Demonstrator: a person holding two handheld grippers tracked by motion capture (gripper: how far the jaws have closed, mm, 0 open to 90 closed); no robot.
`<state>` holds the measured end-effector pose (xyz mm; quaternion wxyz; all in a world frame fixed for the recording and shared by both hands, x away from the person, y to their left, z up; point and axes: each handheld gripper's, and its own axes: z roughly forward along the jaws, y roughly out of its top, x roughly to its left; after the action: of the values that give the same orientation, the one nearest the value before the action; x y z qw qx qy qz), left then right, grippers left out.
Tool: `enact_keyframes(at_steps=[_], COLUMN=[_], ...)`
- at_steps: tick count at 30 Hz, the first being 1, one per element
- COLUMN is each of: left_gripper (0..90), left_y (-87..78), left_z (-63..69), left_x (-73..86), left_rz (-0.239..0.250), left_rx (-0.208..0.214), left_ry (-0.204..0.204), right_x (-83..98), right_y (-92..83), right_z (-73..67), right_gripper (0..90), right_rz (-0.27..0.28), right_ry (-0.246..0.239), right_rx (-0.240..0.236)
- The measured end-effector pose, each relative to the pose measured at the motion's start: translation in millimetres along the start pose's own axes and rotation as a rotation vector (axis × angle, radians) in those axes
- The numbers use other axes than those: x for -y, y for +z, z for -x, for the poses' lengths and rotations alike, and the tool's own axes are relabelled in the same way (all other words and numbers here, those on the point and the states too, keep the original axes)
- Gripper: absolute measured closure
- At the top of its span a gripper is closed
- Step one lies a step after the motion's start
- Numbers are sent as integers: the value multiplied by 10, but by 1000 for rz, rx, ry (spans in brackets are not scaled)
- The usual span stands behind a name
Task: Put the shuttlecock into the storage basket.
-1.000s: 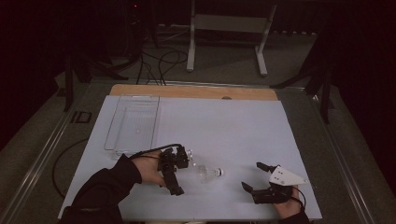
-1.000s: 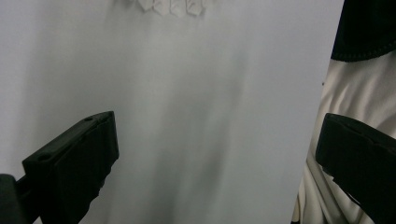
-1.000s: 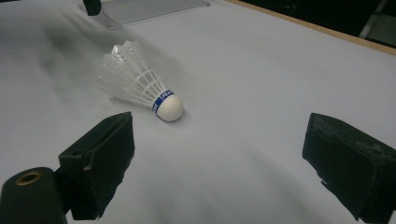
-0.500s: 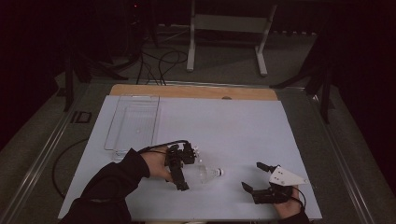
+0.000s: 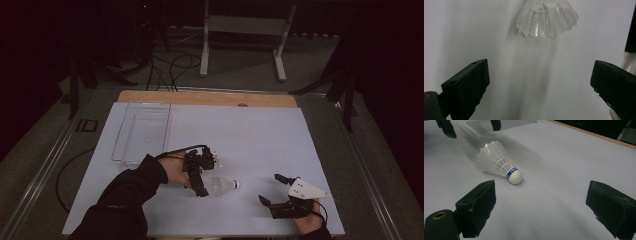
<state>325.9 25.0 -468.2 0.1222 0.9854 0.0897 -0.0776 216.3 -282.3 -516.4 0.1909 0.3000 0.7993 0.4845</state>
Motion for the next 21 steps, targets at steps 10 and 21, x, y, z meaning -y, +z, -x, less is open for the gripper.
enact_keyframes(at_steps=[10, 21], left_gripper=[150, 338], left_y=[118, 243], left_z=[-78, -152], left_x=[-126, -235], left_rz=[-2, -21], left_rx=[-14, -47], left_ry=[8, 28], right_x=[2, 4], right_y=[1, -6], right_z=[0, 3], right_gripper=[90, 90], right_rz=[-1, 1], right_ry=[0, 8], right_rx=[-3, -7])
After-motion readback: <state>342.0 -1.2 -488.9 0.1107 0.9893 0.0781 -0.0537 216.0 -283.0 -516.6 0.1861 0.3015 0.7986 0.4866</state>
